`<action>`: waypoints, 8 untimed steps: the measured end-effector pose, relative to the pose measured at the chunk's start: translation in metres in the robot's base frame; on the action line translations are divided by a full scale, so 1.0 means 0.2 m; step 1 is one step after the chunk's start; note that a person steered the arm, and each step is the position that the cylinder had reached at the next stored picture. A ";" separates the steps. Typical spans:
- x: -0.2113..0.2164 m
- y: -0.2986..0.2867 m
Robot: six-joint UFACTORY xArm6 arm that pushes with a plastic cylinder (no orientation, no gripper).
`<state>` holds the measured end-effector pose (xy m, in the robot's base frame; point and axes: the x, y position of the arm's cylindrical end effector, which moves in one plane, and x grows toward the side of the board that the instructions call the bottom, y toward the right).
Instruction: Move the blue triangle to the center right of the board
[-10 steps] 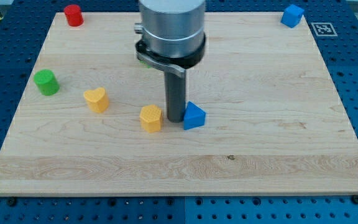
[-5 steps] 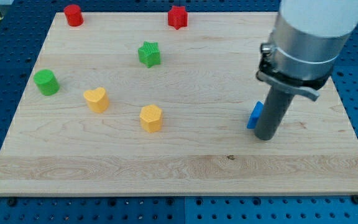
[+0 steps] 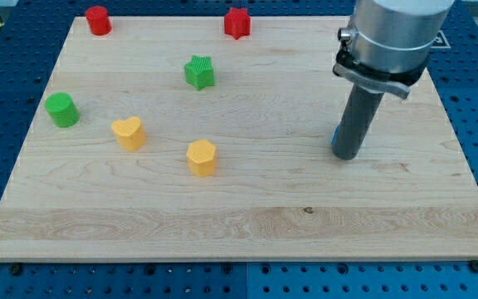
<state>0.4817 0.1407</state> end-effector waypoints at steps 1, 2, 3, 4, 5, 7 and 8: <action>-0.11 0.04; -0.21 0.07; -0.21 -0.02; -0.29 -0.05; -0.36 0.01; -0.39 0.21; -0.43 0.28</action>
<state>0.3955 0.1975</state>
